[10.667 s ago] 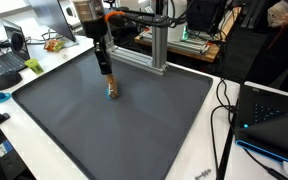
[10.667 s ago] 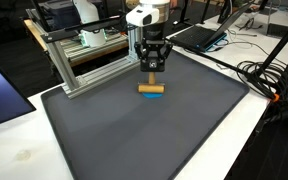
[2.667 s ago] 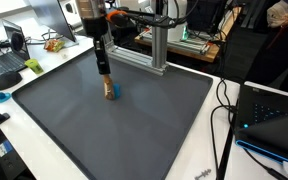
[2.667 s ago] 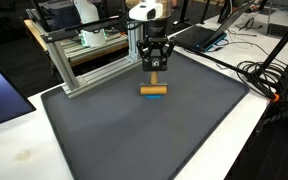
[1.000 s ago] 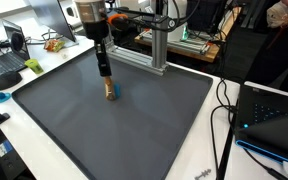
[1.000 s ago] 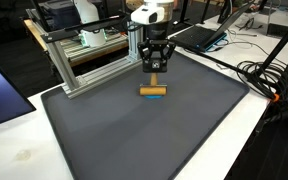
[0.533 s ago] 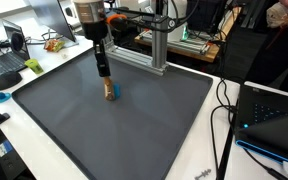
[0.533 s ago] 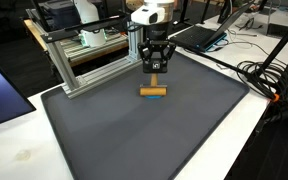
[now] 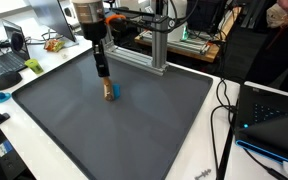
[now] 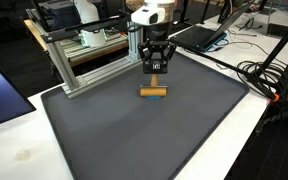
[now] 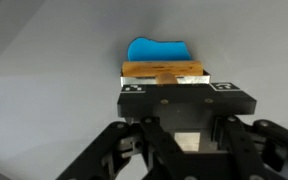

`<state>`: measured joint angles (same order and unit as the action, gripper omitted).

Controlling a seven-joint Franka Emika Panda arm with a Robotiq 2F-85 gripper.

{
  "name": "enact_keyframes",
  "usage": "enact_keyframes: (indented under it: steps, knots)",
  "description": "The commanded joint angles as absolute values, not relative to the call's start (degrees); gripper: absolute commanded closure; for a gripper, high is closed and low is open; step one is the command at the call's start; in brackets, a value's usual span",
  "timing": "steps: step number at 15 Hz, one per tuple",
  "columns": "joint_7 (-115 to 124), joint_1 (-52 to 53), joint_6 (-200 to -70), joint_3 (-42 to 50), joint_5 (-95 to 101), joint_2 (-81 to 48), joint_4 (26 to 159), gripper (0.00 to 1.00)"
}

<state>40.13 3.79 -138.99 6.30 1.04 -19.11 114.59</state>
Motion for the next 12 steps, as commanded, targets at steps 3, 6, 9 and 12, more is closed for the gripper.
enact_keyframes:
  steps: [3, 6, 9, 12]
  knots:
    - [40.2, 3.7, -139.8, 6.4, 1.4, -23.3, 112.6, 0.78]
    - [40.5, 3.8, -140.0, 6.6, 1.7, -23.6, 112.4, 0.78]
    - [40.3, 3.7, -139.9, 6.7, 1.5, -23.9, 112.0, 0.78]
    - [40.1, 3.7, -139.7, 6.8, 1.3, -24.2, 111.4, 0.78]
